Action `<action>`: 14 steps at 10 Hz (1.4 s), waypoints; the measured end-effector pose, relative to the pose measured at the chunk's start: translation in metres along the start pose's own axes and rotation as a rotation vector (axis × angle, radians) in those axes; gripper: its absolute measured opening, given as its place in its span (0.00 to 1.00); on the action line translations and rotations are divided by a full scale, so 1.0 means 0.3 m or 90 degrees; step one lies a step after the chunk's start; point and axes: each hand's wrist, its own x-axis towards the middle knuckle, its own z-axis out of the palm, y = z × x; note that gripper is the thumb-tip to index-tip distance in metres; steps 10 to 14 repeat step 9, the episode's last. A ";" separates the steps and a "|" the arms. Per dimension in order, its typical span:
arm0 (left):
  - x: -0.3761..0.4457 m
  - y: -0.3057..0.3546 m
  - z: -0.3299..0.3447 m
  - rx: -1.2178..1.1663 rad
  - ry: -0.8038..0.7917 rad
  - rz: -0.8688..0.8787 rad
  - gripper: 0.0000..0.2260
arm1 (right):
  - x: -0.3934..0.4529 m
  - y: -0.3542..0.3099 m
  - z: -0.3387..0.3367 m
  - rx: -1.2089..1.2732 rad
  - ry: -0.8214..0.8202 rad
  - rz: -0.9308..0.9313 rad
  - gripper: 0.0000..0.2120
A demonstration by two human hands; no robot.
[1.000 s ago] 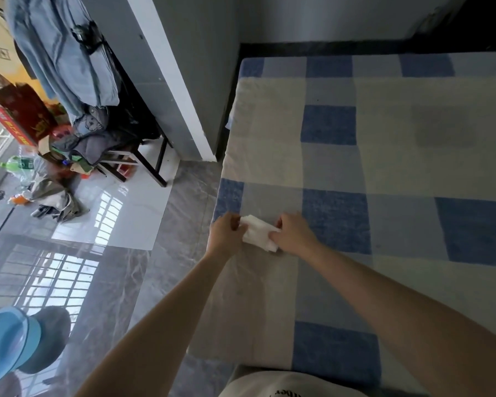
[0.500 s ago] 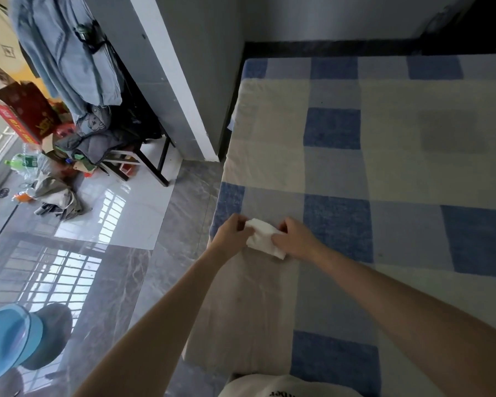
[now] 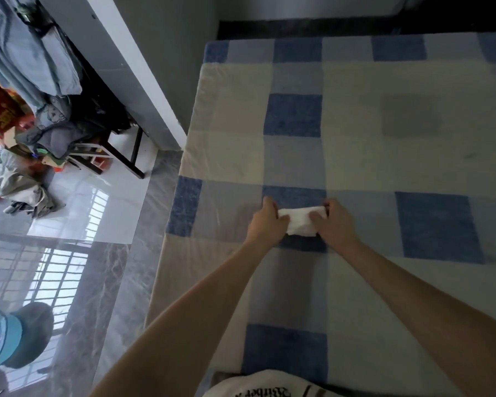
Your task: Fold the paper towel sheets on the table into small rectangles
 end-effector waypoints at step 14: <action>-0.122 0.026 0.052 0.312 -0.004 0.145 0.30 | -0.080 0.021 -0.085 -0.253 -0.126 -0.368 0.30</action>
